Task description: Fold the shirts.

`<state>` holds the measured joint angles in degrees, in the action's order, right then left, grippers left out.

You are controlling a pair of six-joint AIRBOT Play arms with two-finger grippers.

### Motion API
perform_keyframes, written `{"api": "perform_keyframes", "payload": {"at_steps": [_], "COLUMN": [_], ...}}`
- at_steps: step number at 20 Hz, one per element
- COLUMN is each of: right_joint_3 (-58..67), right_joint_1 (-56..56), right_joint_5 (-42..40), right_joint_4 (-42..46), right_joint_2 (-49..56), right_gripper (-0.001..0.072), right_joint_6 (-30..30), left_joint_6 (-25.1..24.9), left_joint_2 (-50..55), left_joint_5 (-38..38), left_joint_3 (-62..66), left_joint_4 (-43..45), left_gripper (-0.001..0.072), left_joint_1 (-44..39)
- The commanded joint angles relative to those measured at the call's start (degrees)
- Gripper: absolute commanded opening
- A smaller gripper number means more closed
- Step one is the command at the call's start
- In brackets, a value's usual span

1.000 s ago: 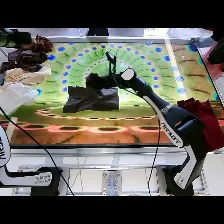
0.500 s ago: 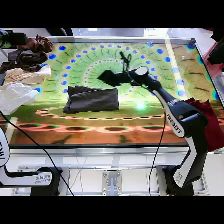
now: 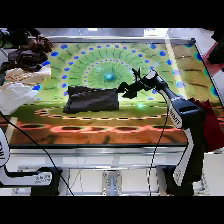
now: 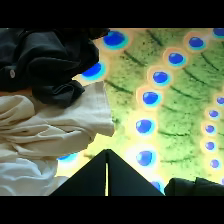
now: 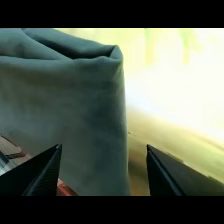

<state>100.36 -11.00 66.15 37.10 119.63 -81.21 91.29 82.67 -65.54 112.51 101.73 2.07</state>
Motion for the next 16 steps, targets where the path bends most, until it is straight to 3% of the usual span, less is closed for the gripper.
{"api": "perform_keyframes", "payload": {"at_steps": [1,5,6,7,8,10,12,14,16], "right_joint_3": [0.00,0.02,0.15,0.59,1.70,4.44,6.97,7.91,7.96], "right_joint_1": [-2.03,-6.23,-6.93,-7.23,-6.86,-5.03,-0.76,5.18,13.22], "right_joint_5": [-0.07,-2.51,-3.15,-2.75,-1.25,-0.31,-0.61,-0.42,2.64], "right_joint_4": [-8.20,-13.42,-14.93,-17.51,-20.00,-22.16,-18.03,-8.31,7.74], "right_joint_2": [3.65,4.83,4.79,4.74,4.61,2.97,-1.36,-7.78,-16.22], "right_gripper": [0.0600,0.0589,0.0486,0.0200,0.0037,0.0033,0.0032,0.0032,0.0031], "right_joint_6": [3.21,5.68,6.29,7.93,10.80,10.01,6.78,2.64,-3.45], "left_joint_6": [-0.96,-1.36,-1.38,-1.55,-1.84,-1.79,-1.75,-1.53,-1.55], "left_joint_2": [-0.02,-0.02,-0.02,-0.02,-0.02,-0.02,-0.02,-0.02,-0.02], "left_joint_5": [-0.17,-0.20,-0.20,-0.22,-0.22,-0.35,-0.48,-0.50,-0.83], "left_joint_3": [-0.02,-0.02,-0.02,-0.02,-0.02,-0.02,-0.02,-0.02,-0.02], "left_joint_4": [-0.07,0.09,0.11,0.11,0.11,0.13,0.07,-0.17,-0.63], "left_gripper": [0.0008,0.0008,0.0009,0.0009,0.0009,0.0009,0.0009,0.0009,0.0009], "left_joint_1": [0.04,0.04,0.04,0.04,0.04,0.04,0.04,0.04,0.04]}}
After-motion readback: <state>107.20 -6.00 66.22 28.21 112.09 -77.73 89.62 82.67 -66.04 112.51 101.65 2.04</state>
